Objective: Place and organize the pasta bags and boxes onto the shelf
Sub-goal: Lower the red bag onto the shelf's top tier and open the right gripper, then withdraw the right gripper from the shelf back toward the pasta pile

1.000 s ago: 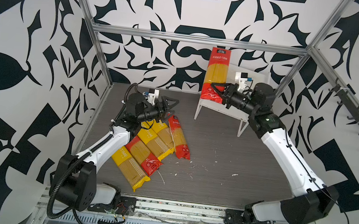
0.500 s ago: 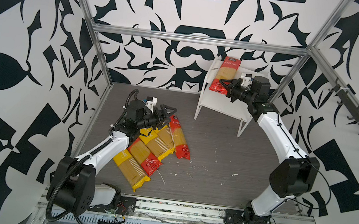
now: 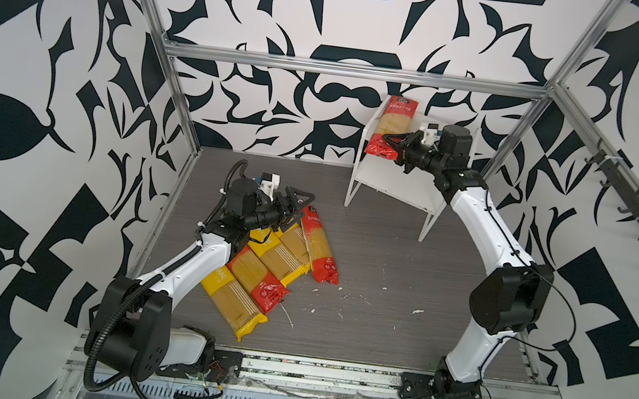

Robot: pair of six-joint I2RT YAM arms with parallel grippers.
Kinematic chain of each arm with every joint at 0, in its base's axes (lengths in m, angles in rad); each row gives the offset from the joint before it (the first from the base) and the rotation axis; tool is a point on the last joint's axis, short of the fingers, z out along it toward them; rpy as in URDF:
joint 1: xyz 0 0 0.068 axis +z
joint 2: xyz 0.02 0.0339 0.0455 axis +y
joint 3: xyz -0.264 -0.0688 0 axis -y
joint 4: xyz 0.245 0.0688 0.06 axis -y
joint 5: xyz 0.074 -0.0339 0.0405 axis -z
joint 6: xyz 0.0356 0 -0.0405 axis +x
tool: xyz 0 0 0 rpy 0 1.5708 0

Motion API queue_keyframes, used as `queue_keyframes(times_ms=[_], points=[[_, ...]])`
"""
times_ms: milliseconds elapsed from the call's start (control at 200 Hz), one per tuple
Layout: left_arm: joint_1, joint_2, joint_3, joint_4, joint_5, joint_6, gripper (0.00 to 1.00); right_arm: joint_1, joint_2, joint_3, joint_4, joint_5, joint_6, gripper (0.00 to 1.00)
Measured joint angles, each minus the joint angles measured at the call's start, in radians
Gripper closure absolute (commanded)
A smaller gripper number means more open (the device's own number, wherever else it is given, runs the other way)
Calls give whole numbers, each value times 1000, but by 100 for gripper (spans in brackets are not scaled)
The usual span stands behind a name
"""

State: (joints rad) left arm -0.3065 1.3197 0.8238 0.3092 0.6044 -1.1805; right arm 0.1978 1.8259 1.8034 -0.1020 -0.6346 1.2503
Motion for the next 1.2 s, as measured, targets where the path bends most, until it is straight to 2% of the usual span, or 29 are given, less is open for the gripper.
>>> queue_keyframes(times_ms=[70, 145, 360, 570, 740, 835, 1035, 1200], points=[[0, 0, 0, 1, 0, 0, 12, 0, 0, 5, -13, -1, -1, 61], [0, 0, 0, 1, -1, 0, 12, -1, -2, 6, -5, -6, -2, 50], [0, 0, 0, 2, -2, 0, 12, 0, -77, -104, 67, 18, 1, 42], [0, 1, 0, 8, -2, 0, 12, -3, -196, -255, 89, 26, -4, 41], [0, 21, 0, 23, -2, -1, 12, -2, -272, -318, 81, 26, -34, 43], [-2, 24, 0, 24, -2, -1, 12, -2, -308, -335, 60, 29, -62, 54], [-6, 38, 0, 36, -2, -2, 13, -2, -300, -333, 54, 34, -89, 84], [-10, 42, 0, 39, -2, -5, 13, 7, -240, -322, 119, 56, -67, 88]])
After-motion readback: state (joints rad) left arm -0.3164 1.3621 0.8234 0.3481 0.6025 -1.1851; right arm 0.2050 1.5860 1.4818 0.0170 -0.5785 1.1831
